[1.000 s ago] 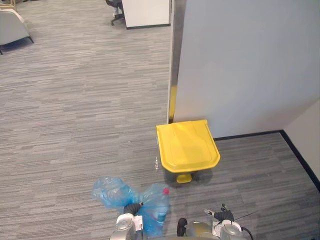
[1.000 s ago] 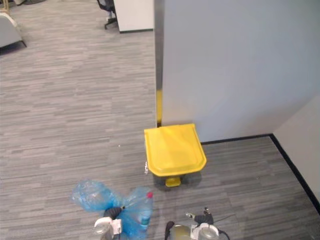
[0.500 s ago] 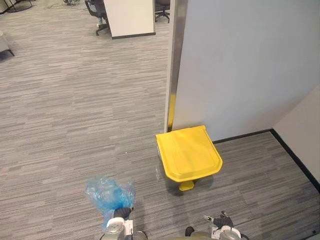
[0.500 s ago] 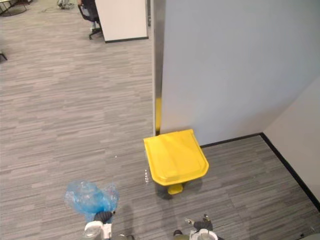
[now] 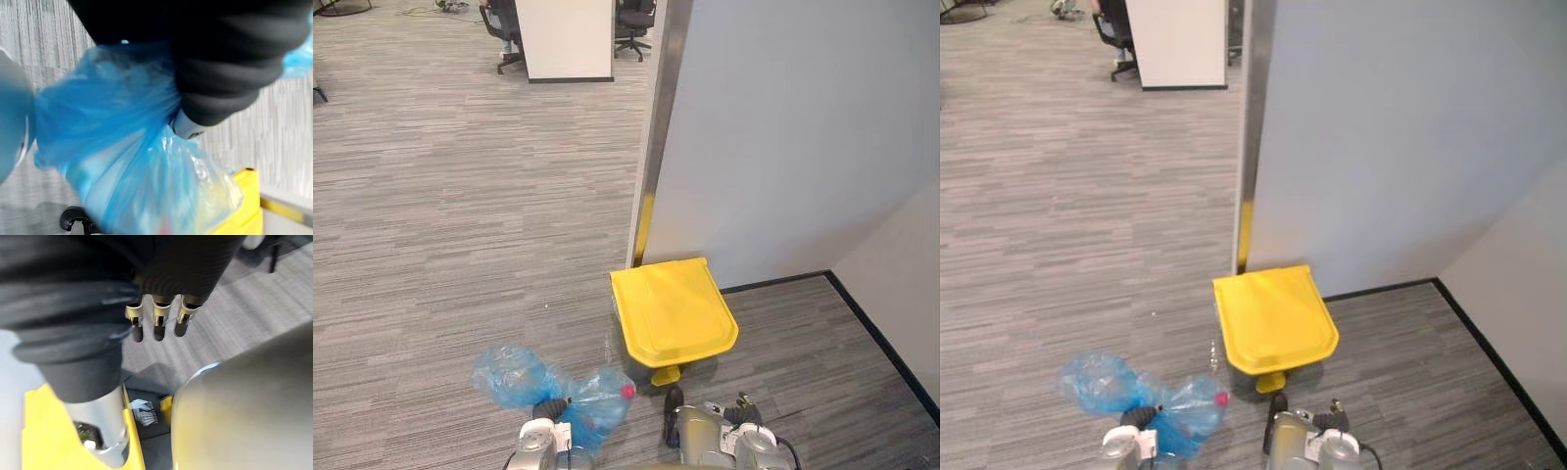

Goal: Gather rubbish on tea table into small bin, then transfer packed bag to large trash can.

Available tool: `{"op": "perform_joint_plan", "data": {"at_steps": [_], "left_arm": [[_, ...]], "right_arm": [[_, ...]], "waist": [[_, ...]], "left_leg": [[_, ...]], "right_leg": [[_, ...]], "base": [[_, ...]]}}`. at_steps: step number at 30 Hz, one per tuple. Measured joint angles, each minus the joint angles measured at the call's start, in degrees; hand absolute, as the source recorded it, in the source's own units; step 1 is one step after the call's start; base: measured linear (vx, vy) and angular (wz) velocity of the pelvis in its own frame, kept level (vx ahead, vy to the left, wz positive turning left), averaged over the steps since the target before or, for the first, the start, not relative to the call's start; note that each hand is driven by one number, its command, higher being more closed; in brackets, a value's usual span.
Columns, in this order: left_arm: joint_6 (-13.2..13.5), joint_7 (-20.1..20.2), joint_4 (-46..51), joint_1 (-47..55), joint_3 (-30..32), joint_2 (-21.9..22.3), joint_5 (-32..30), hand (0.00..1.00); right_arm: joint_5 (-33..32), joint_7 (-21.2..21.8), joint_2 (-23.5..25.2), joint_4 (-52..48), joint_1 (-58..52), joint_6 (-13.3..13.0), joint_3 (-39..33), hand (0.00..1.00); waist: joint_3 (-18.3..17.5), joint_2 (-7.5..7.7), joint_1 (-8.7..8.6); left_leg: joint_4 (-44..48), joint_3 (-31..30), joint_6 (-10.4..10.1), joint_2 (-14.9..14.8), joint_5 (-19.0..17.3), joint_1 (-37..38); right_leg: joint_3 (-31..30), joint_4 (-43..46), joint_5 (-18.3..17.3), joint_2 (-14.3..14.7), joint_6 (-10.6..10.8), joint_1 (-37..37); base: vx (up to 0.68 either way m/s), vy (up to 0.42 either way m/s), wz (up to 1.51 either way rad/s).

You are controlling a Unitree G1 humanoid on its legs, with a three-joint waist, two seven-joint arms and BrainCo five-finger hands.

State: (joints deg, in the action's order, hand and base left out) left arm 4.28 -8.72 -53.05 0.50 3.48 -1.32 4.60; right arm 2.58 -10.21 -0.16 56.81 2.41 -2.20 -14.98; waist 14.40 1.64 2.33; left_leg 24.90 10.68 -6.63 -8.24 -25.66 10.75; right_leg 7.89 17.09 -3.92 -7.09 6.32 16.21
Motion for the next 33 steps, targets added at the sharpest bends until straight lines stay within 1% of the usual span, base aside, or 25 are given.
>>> {"op": "perform_joint_plan", "data": {"at_steps": [1,3,5,6,8,9,12,14,17,20,22,23,25,27,28,29,30,32,33], "left_arm": [[0.1,0.0,0.0,-0.3,-0.1,1.1,0.0,1.00],[0.1,0.0,0.0,-1.2,-0.1,2.8,0.0,1.00],[0.1,0.1,0.2,-1.7,-0.1,3.1,0.0,1.00],[0.1,0.1,0.3,-2.0,-0.1,3.1,0.0,1.00],[0.1,0.1,0.3,-2.6,0.1,3.0,0.0,1.00],[0.1,0.1,0.3,-2.9,0.2,3.1,0.0,1.00],[0.1,0.1,0.3,-3.8,1.8,3.7,0.0,1.00],[0.1,0.1,0.3,-3.8,1.7,3.6,0.1,1.00],[0.1,0.1,0.7,-4.2,1.0,3.8,0.1,1.00],[0.1,0.1,2.7,-4.2,-1.1,3.1,0.2,1.00],[0.4,0.0,4.1,-4.5,-1.8,3.0,0.6,1.00],[0.5,0.0,4.6,-4.5,-2.5,2.5,0.7,1.00],[0.4,0.0,4.7,-4.6,-2.9,1.7,0.9,1.00],[0.5,-0.2,5.3,-4.7,-2.9,0.6,1.2,1.00],[0.5,-0.2,5.4,-5.3,-2.9,0.1,1.3,1.00],[0.6,-0.2,5.9,-6.0,-2.9,-0.5,1.3,1.00],[0.9,-1.0,7.8,-7.2,-3.1,-1.4,1.8,1.00],[2.3,-1.3,9.4,-8.8,-3.1,-2.2,2.4,1.00],[2.8,-1.4,9.6,-9.1,-3.4,-2.9,2.9,1.00]], "right_arm": [[0.1,-0.1,-0.7,-0.1,0.6,0.0,-0.1,0.00],[0.1,-0.1,-1.0,-1.5,0.3,0.1,-0.3,0.00],[0.0,-0.1,-0.6,-2.2,-0.3,0.0,-0.5,0.00],[-0.1,-0.1,-0.3,-2.5,-0.4,-0.1,-0.5,0.00],[-0.2,0.0,0.1,-4.3,-1.3,-0.1,-0.6,0.00],[-0.2,0.0,0.1,-4.5,-1.5,-0.1,-0.6,0.00],[-0.2,0.0,-0.1,-4.5,-1.3,0.0,-0.6,0.00],[-0.1,0.0,-0.5,-4.3,-0.6,0.0,-0.4,0.00],[-0.1,-0.2,-1.0,-4.2,0.4,0.2,2.4,0.00],[-0.2,-0.5,0.0,-4.7,2.6,0.2,6.4,0.00],[-0.2,-0.5,0.8,-5.6,4.2,0.2,9.0,0.00],[-0.2,-0.6,0.9,-7.1,5.3,0.0,10.5,0.00],[-0.2,-0.9,0.7,-9.1,6.7,-0.2,12.3,0.00],[-0.2,-1.2,-0.4,-11.2,8.9,-0.2,14.3,0.00],[-0.1,-1.3,-1.1,-11.4,10.4,-0.3,14.9,0.00],[-0.1,-1.4,-2.2,-11.4,12.5,-0.3,15.8,0.00],[0.4,-1.9,-3.5,-12.2,15.9,-0.3,16.0,0.00],[1.8,-2.4,-5.5,-12.9,20.1,-0.4,15.7,0.00],[2.0,-2.5,-6.4,-12.9,22.5,-0.4,15.8,0.00]], "waist": [[0.1,-1.85,-0.09],[0.4,-3.16,-0.09],[0.5,-2.66,0.13],[0.5,-2.49,0.19],[0.5,-2.30,0.27],[0.5,-2.35,0.23],[-0.1,-2.53,0.13],[-0.3,-2.81,0.14],[-0.6,-2.76,0.67],[-0.7,-2.95,1.12],[-0.7,-2.97,1.33],[-0.6,-3.05,1.48],[-0.5,-3.10,1.76],[-0.2,-3.26,2.37],[0.5,-3.59,2.38],[1.4,-3.47,2.41],[3.2,-3.71,2.40],[5.2,-2.87,2.77],[5.8,-2.36,3.45]], "left_leg": [[-0.2,-0.2,-0.5,-1.6,-0.9,0.1],[-2.1,-1.2,-0.6,-3.0,-1.2,0.4],[-4.5,-3.6,-0.5,-3.3,-1.2,1.3],[-4.8,-4.8,-0.5,-4.0,-1.3,1.6],[-4.8,-7.1,-1.1,-4.2,-1.3,1.5],[-4.7,-8.8,-1.1,-4.3,-1.2,1.4],[-4.0,-10.7,-1.1,-4.3,-0.5,-1.0],[-3.8,-11.6,-2.1,-4.2,0.5,-3.3],[-3.7,-12.2,-4.0,-3.5,2.3,-5.7],[-0.8,-12.9,-3.2,-3.4,3.1,-8.9],[0.6,-13.0,-3.1,-3.5,3.2,-11.2],[1.4,-13.2,-3.0,-3.8,3.2,-12.7],[2.1,-13.6,-2.8,-4.2,3.3,-14.4],[2.1,-14.4,-2.8,-4.5,3.3,-16.3],[2.0,-14.7,-2.6,-4.8,3.2,-16.8],[1.2,-14.7,-1.9,-4.9,2.7,-16.9],[0.4,-15.4,-0.6,-5.3,1.3,-17.7],[0.2,-16.4,-0.3,-5.0,1.3,-18.8],[0.2,-16.5,-0.3,-4.8,1.3,-19.3]], "right_leg": [[0.2,0.6,0.0,1.7,0.1,0.4],[0.8,1.1,0.5,3.5,-0.3,1.0],[0.8,3.9,0.3,4.6,-0.9,1.9],[1.3,7.2,-2.2,4.9,-1.8,2.9],[2.5,11.2,-5.3,4.2,-1.5,4.2],[3.4,12.9,-6.9,3.6,-1.3,4.5],[5.2,15.3,-9.5,2.1,-1.3,5.9],[6.3,15.6,-9.2,1.2,-2.1,7.1],[6.9,15.3,-9.2,-0.2,-2.2,8.2],[7.2,13.7,-8.2,-0.2,-3.2,8.6],[7.3,13.3,-7.6,-0.2,-4.0,9.6],[7.5,12.9,-7.0,-0.1,-3.4,10.1],[7.9,12.2,-6.1,0.2,-3.4,10.8],[8.4,11.6,-5.0,0.4,-2.7,12.0],[9.0,11.1,-4.5,0.4,-1.7,12.0],[9.3,10.2,-4.7,0.6,-1.0,12.0],[8.7,8.4,-4.1,1.6,-0.2,12.1],[6.8,5.8,-2.4,2.9,0.1,12.1],[6.1,4.4,-1.0,3.5,-0.1,12.1]], "base": [[0.33,-0.133,-0.12],[0.32,-0.146,0.09],[0.19,-0.106,0.23],[0.17,-0.106,0.21],[0.15,-0.112,0.34],[0.14,-0.106,0.47],[0.12,-0.085,0.45],[0.12,-0.043,0.31],[0.09,0.004,0.22],[0.00,-0.013,0.13],[-0.06,-0.024,0.20],[-0.09,-0.038,0.20],[-0.10,-0.056,0.15],[-0.12,-0.081,0.17],[-0.13,-0.092,0.22],[-0.16,-0.103,0.34],[-0.20,-0.108,0.31],[-0.24,-0.108,0.10],[-0.20,-0.056,-0.15]]}}
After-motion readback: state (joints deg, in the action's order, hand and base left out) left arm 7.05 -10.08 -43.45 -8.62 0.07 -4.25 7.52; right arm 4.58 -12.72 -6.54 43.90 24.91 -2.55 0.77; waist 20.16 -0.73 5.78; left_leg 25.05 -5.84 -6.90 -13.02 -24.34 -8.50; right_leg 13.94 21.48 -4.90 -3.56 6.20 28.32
